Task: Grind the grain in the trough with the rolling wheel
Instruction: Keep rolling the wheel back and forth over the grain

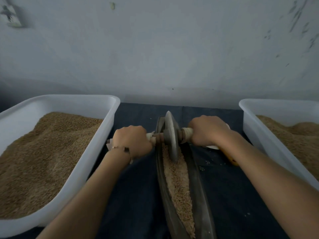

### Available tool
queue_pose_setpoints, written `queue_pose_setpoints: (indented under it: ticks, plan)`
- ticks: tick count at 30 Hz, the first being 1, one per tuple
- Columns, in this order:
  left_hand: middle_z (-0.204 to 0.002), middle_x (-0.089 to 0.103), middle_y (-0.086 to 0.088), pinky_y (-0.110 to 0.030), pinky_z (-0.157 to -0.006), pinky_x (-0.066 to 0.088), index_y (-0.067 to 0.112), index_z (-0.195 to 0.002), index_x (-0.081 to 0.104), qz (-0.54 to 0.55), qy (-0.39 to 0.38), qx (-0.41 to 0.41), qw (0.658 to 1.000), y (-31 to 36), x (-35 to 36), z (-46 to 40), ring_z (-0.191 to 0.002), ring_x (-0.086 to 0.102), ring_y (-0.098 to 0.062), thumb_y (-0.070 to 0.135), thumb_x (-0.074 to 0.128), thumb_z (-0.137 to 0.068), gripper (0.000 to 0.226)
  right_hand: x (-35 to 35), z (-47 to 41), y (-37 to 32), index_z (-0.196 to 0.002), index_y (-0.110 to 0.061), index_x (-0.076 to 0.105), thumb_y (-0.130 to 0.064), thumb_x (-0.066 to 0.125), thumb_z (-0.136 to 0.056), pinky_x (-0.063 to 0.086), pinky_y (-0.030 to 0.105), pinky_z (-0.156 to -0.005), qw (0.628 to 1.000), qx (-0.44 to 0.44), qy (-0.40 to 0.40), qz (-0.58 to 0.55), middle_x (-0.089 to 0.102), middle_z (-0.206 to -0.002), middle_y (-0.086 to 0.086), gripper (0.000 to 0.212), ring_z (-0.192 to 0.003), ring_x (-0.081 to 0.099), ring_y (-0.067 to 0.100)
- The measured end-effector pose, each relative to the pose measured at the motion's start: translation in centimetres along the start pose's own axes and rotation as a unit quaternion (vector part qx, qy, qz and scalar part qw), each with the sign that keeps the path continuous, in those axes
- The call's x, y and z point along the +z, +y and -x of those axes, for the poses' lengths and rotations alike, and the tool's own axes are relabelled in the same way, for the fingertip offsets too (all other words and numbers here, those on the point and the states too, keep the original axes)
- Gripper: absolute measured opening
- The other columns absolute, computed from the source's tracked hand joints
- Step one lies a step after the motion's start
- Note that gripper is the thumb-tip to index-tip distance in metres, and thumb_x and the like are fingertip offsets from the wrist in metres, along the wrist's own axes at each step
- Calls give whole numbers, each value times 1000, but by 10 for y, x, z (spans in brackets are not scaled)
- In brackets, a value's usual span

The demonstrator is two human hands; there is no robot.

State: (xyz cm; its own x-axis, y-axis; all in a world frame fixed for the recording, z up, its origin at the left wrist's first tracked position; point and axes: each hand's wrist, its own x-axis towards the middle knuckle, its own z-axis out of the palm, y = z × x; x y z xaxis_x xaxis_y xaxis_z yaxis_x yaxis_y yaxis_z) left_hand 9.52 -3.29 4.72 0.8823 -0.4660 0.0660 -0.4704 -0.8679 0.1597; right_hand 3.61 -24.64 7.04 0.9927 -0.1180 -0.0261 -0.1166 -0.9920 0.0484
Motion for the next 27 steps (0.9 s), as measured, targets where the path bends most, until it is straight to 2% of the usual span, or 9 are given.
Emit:
queue_pose_setpoints:
  ticks: [2, 6, 8, 12, 15, 19, 21, 24, 27]
  plan:
    - [-66, 54, 10, -24, -54, 39, 25, -71, 51, -19, 91, -1, 996, 3, 14, 30, -59, 52, -8, 41, 60, -80, 20, 16, 22, -3, -65, -27, 46, -30, 61, -68, 34, 28, -53, 989, -42, 134, 40, 53, -66, -6, 15, -59, 54, 18]
    - [-57, 52, -3, -28, -50, 37, 15, -64, 53, -43, 300, 98, 948, 17, 36, 95, -48, 48, -19, 16, 60, -69, 9, 61, 75, -4, -69, -11, 57, -11, 81, -53, 43, 32, -52, 898, -114, 424, 19, 56, -61, 8, 29, -53, 54, 27]
    - [-57, 48, -3, -30, -50, 37, 15, -64, 50, -73, 329, 116, 934, 19, 38, 111, -49, 45, -20, 10, 48, -74, 11, 78, 92, 0, -82, -12, 54, -5, 82, -54, 46, 34, -53, 881, -111, 460, -4, 59, -67, 8, 40, -58, 55, 26]
    - [-53, 47, -3, -29, -47, 35, 14, -59, 51, -90, 355, 117, 923, 17, 37, 110, -45, 44, -19, 6, 56, -67, 12, 78, 95, 2, -85, -11, 55, -5, 80, -54, 47, 35, -53, 870, -137, 473, 18, 61, -69, 9, 40, -58, 57, 26]
    - [-52, 47, 2, -24, -50, 30, 18, -59, 48, -59, 301, 119, 944, 19, 28, 91, -44, 43, -15, 15, 58, -64, 12, 64, 72, 4, -65, -13, 56, -12, 78, -48, 36, 28, -46, 911, -114, 396, 3, 56, -59, 5, 27, -51, 53, 28]
    - [-58, 41, 11, -24, -53, 31, 23, -63, 40, -139, 144, 39, 979, 24, 5, 32, -53, 42, -9, 46, 54, -79, 32, 47, 30, 18, -69, -24, 51, -26, 58, -71, 34, 29, -53, 994, -7, 100, -41, 54, -66, -8, 7, -72, 57, 21]
    - [-53, 50, 8, -22, -49, 31, 20, -56, 49, -132, 103, 47, 985, 25, -7, 1, -50, 47, -10, 50, 54, -76, 36, 38, 8, 24, -67, -23, 59, -23, 58, -67, 49, 35, -62, 995, 6, 0, -103, 60, -67, -5, 1, -71, 60, 19]
    - [-44, 56, 4, -23, -52, 39, 15, -41, 56, -65, -95, 28, 993, 21, -23, -28, -51, 57, -15, 28, 58, -33, 16, 20, -16, 25, -72, -12, 66, -9, 68, -58, 52, 36, -65, 979, 19, -131, -152, 68, -73, 10, 15, -68, 62, 21]
    - [-38, 55, 1, -23, -51, 42, 12, -37, 56, 2, -236, 1, 972, 10, -25, -35, -50, 55, -17, 13, 64, -42, 10, 1, -23, 16, -78, 0, 68, -4, 70, -58, 45, 26, -51, 971, 26, -196, -133, 64, -70, 12, 21, -62, 59, 21]
